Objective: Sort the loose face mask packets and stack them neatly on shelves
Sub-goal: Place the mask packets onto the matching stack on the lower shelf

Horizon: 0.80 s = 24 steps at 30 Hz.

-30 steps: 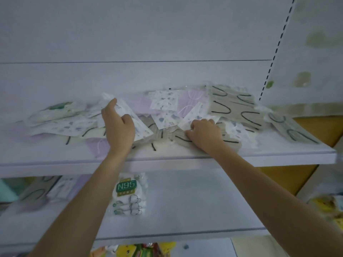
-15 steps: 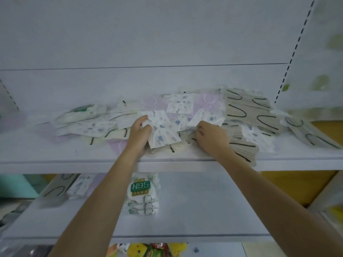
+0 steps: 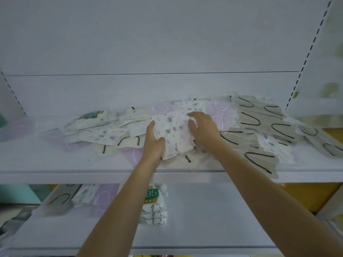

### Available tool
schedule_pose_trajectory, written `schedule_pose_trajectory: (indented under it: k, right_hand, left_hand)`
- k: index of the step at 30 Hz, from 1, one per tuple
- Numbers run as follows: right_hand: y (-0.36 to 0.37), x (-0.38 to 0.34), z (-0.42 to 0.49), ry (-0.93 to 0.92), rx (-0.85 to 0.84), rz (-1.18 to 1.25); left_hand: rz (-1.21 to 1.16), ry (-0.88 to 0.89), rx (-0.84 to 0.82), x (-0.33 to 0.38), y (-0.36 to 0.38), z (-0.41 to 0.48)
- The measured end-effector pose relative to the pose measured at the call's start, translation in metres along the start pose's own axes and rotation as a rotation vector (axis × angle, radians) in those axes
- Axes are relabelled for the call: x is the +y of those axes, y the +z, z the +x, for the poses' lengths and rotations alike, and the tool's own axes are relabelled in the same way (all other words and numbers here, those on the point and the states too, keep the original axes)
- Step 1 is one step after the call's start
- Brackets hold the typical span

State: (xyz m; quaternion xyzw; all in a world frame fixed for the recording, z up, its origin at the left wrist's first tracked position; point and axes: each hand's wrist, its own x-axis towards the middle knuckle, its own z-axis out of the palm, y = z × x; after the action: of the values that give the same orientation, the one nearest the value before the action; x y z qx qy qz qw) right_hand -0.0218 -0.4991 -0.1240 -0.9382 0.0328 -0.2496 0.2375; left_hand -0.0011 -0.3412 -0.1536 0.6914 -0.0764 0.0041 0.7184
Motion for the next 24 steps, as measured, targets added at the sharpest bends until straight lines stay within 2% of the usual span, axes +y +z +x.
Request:
schedule_pose_trajectory:
  k: [4,6,9,12,15,18,20,23,24]
  right_hand:
    - [0.004,0.021,0.023,0.164,-0.259,-0.331]
    - [0.006,0.025,0.026,0.186,-0.22,-0.365]
    - [0.007,0.026,0.026,0.19,-0.034,-0.266]
    - [-0.002,0.025,0.018,0.262,0.09,0.128]
    - [-0.014,0.016,0.0,0.115,-0.024,0.276]
    - [-0.015,0.009,-0.024,-0.018,-0.309,0.149]
    - [-0.012,0.011,-0.034,-0.097,-0.423,0.071]
    - [-0.014,0.014,-0.033,0.016,-0.327,0.109]
    - [-0.014,0.017,-0.03,0.065,-0.284,0.05]
  left_hand:
    - [0.044,-0.017,0.029,-0.004,0.002,0.003]
    - [0.044,-0.044,0.045,-0.005,0.002,0.004]
    - [0.022,-0.067,0.058,-0.004,0.003,0.004]
    - [-0.031,-0.073,0.049,-0.005,0.003,0.004]
    - [-0.086,-0.065,0.013,-0.003,0.003,0.006]
    - [-0.074,-0.046,0.005,-0.003,0.004,0.006]
    - [-0.004,0.002,0.055,-0.006,0.005,0.006]
    - [0.072,0.049,0.074,-0.011,0.004,0.006]
    - [0.075,0.045,0.068,-0.011,0.004,0.006]
